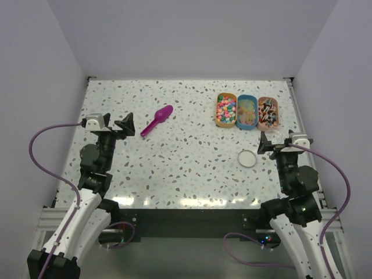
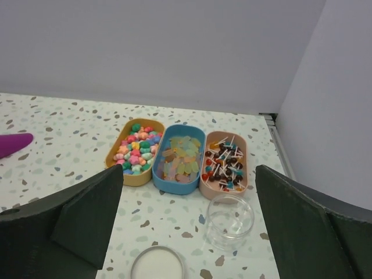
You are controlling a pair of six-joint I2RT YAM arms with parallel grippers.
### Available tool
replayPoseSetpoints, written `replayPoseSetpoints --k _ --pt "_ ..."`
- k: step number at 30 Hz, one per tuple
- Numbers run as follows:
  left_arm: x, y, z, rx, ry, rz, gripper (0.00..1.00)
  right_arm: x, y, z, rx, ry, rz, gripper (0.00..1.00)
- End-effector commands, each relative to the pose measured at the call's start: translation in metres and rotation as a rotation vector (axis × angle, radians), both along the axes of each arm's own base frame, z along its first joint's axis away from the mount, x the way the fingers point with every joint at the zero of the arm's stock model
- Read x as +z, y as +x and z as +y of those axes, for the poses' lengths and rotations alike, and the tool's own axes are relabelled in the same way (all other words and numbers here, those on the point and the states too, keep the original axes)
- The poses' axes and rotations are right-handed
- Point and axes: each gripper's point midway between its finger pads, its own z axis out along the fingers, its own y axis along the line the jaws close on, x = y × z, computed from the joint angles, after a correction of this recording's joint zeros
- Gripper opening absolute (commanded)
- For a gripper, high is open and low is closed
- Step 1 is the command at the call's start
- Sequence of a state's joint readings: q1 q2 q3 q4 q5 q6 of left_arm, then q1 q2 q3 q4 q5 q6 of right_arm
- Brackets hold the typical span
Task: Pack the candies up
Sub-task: Pick up the packing bottle from the center of the board.
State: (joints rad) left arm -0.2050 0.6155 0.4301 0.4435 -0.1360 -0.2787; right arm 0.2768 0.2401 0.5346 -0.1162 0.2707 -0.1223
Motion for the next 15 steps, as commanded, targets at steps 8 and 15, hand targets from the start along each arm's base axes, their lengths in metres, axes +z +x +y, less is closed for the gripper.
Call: replayPoseSetpoints --k 8,15 --pt "0.027 -0.004 -0.003 -0.02 -0.033 -0.06 1.0 0.011 0.011 0.013 0.047 0.037 0.046 0.99" --pt "0.017 -0.002 -0.01 -0.041 -0.035 -0.044 1.0 -0.008 0.041 -0.001 -0.126 0.178 0.216 0.99"
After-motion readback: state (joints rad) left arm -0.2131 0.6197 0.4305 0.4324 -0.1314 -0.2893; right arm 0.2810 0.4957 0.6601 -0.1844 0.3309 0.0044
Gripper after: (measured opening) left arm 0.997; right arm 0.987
